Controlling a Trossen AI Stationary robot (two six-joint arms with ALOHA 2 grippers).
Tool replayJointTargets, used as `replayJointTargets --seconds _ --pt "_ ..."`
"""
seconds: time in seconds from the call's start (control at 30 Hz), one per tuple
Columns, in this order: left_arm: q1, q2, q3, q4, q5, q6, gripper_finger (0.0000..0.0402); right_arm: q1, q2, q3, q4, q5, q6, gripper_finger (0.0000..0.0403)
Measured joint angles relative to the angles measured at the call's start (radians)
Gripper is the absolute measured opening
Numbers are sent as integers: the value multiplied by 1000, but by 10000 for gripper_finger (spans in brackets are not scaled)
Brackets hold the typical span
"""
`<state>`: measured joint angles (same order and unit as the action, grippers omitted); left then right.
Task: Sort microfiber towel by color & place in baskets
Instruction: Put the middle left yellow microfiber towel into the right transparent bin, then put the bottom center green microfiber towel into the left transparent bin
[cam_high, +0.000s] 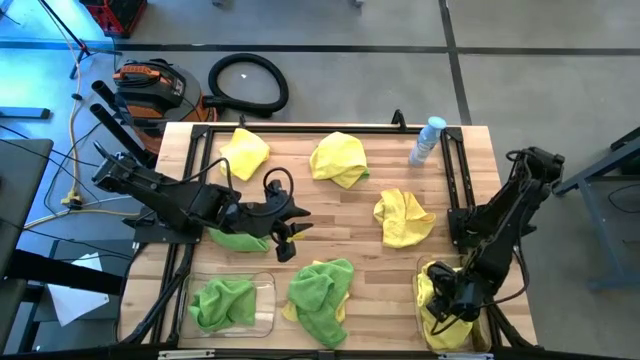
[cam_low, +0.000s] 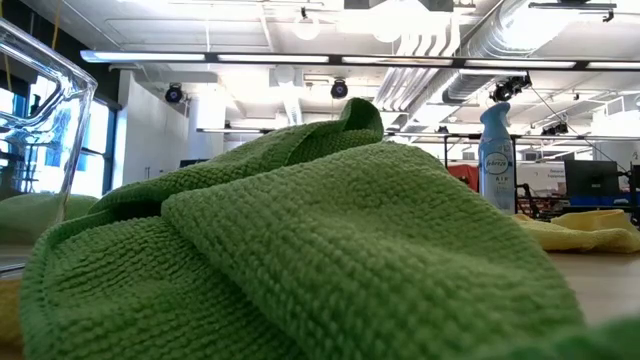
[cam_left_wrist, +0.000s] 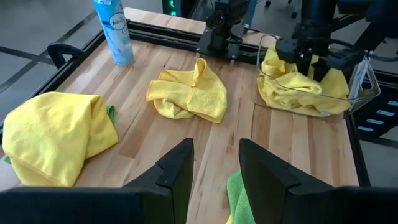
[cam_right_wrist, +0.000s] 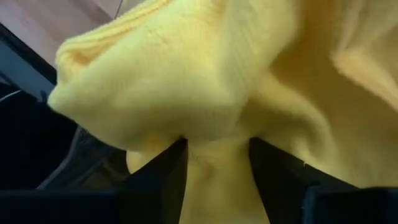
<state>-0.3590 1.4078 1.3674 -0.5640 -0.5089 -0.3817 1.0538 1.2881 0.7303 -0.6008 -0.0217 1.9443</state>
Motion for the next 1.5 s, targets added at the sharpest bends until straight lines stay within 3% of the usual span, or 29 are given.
replayJointTargets --seconds 0.2,0.43,0.57,0.73,0.9,1.27,1.5 --pt "1 0 0 0 0 0 115 0 0 147 -327 1 7 163" --pt "1 0 0 0 0 -27 115 0 0 393 -670 100 -61 147" --pt "1 1 0 0 -26 -56 115 0 -1 506 -824 257 -97 145" --pt "-3 10 0 2 -53 -115 115 -23 -1 538 -963 558 -113 144" --pt "-3 73 12 -4 -46 -195 115 -118 -3 505 -959 631 -178 144" --pt "-18 367 188 -137 174 -246 115 -281 -3 450 -935 630 -330 144" --pt "-73 477 221 -198 293 -53 115 -292 -3 450 -930 601 -419 144"
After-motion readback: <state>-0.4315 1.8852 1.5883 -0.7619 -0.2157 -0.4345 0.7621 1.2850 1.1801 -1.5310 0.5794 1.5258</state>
